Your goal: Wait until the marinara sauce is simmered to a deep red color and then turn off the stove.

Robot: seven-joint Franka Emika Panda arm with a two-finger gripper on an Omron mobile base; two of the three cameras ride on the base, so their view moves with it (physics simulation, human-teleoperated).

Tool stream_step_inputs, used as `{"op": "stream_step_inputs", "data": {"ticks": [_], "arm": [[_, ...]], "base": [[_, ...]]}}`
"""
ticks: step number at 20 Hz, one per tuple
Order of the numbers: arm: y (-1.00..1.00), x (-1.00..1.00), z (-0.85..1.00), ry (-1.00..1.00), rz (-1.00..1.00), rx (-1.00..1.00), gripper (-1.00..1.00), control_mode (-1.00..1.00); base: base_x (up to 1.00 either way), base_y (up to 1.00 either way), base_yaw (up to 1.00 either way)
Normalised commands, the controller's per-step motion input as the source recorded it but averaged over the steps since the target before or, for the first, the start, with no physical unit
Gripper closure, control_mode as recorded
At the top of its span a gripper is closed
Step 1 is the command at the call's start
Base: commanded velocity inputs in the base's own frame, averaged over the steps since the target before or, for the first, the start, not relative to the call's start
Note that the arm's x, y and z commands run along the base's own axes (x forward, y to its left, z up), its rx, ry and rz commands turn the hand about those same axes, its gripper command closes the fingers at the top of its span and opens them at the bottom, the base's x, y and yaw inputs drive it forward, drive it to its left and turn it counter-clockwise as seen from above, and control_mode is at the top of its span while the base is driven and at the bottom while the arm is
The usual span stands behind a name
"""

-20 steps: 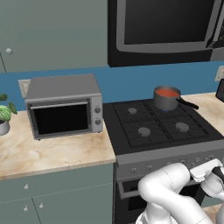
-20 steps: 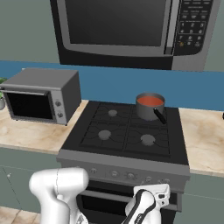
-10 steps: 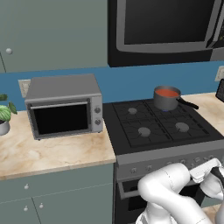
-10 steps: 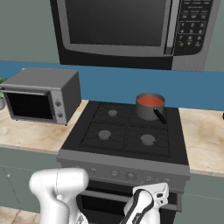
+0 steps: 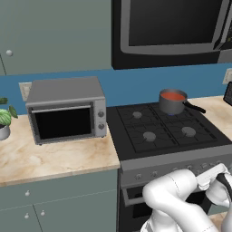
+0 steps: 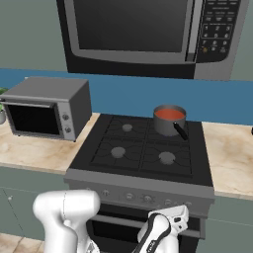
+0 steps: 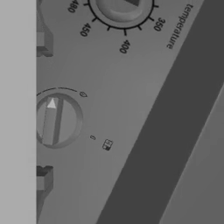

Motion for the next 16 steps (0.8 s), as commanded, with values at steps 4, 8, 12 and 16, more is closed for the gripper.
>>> {"op": "stream_step_inputs", "data": {"ticks": [4,8,12,16], "arm": [[0.00,0.00,0.00,-0.01,0.00,-0.04,-1.00,-1.00],[0.00,0.00,0.00,-0.02,0.00,-0.03,-1.00,-1.00],[0.00,0.00,0.00,0.00,0.00,-0.01,-1.00,-1.00],[0.00,0.00,0.02,0.00,0.00,0.00,-1.00,-1.00]], "base": [[0.00,0.00,0.00],[0.00,0.00,0.00],[0.00,0.00,0.00],[0.00,0.00,0.00]]}}
